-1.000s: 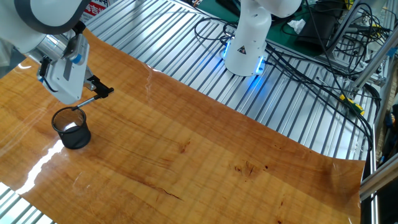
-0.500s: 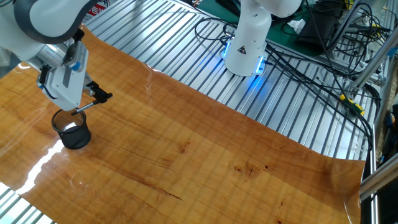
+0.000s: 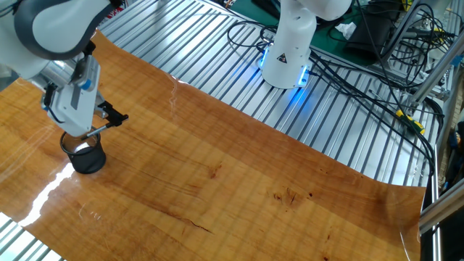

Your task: Put the pen into the pen holder

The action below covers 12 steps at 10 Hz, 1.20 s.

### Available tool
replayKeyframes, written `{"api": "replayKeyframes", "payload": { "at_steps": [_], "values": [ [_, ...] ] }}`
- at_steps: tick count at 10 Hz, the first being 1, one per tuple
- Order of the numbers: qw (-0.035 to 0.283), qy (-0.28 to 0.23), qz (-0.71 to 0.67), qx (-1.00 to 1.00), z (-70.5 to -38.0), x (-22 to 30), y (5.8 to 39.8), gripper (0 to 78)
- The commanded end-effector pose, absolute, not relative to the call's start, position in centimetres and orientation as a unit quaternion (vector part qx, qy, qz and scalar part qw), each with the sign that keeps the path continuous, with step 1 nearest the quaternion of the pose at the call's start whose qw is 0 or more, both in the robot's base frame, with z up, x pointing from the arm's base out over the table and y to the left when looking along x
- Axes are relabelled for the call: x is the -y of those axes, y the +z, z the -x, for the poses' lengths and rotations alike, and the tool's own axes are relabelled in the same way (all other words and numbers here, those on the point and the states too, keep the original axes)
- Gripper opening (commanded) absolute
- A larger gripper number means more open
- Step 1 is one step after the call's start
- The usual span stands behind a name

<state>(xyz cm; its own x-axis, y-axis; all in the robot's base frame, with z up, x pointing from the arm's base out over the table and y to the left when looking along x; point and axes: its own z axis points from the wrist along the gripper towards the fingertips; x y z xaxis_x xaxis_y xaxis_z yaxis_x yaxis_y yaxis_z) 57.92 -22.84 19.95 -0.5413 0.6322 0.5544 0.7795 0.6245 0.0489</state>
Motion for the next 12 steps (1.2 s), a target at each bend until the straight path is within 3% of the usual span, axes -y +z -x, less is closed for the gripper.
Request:
{"api": "replayKeyframes", "payload": {
  "at_steps": [1,12],
  "values": [
    [0.248,-0.145,0.405,0.868,-58.3,22.7,19.5,1.1],
    [0.252,-0.144,0.398,0.87,-58.7,24.0,20.1,1.1]
  ]
}}
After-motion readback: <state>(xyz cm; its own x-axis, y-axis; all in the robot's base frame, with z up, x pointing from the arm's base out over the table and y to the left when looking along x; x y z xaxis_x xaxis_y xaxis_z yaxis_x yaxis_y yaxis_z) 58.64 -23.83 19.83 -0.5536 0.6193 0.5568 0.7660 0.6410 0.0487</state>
